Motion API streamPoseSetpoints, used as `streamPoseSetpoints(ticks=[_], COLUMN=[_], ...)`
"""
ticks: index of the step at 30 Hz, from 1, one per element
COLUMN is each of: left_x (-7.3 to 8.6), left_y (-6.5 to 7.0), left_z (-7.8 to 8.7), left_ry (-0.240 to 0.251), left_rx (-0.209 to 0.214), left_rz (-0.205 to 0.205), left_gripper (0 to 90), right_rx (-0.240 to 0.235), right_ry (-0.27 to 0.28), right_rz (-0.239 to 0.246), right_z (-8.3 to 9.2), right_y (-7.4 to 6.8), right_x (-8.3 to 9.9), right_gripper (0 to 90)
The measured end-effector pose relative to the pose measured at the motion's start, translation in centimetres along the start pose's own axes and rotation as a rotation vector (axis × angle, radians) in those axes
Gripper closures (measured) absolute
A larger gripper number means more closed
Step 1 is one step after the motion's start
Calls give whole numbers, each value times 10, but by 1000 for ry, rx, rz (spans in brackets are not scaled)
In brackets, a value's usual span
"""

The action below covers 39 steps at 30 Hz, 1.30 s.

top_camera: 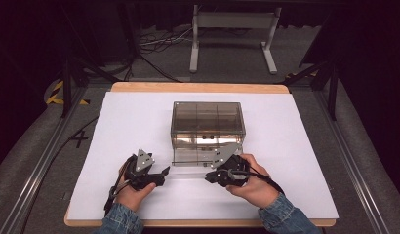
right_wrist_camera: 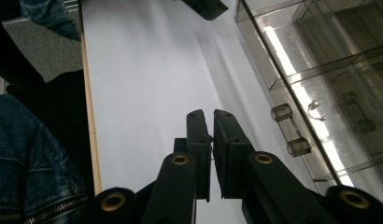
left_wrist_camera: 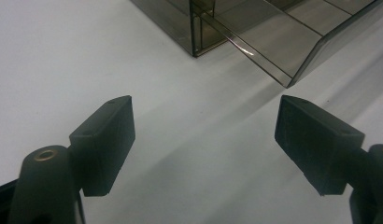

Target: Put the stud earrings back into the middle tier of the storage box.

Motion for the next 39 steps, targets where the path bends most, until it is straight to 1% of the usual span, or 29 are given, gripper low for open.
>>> streamPoseSetpoints(ticks=[4,10,13,16,18,19,24,33,39], left_x=[0,0,0,0,0,0,0,0,0], left_y=[0,0,0,0,0,0,0,0,0], left_z=[0,0,0,0,0,0,0,0,0], left_ry=[0,0,-1,0,-1,-1,-2,1,2], left_rx=[0,1,2,2,2,3,3,5,5], left_rz=[0,0,-1,1,0,0,0,1,1], left_gripper=[207,207,207,207,207,207,207,207,207], right_rx=[21,39,53,65,80,80,94,123,140], right_ry=[14,26,32,37,43,43,57,81,90], right_rz=[-30,-34,-44,-60,-81,-81,-127,-169,-184], right_z=[3,5,6,6,6,6,8,9,10], right_y=[3,5,6,8,10,10,14,23,26], right_x=[-5,-10,-13,-16,-18,-18,-23,-28,-32], right_gripper=[850,850,850,850,850,850,850,850,850])
Point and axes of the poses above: each handheld gripper's, and its own axes: z roughly backward along the jaws, x roughly out of its underside, y roughly to its right, the point moved 3 cm from there along -z, roughly forward along the jaws, and after that the axes turned 15 degrees about -z, right-handed, at the moved point
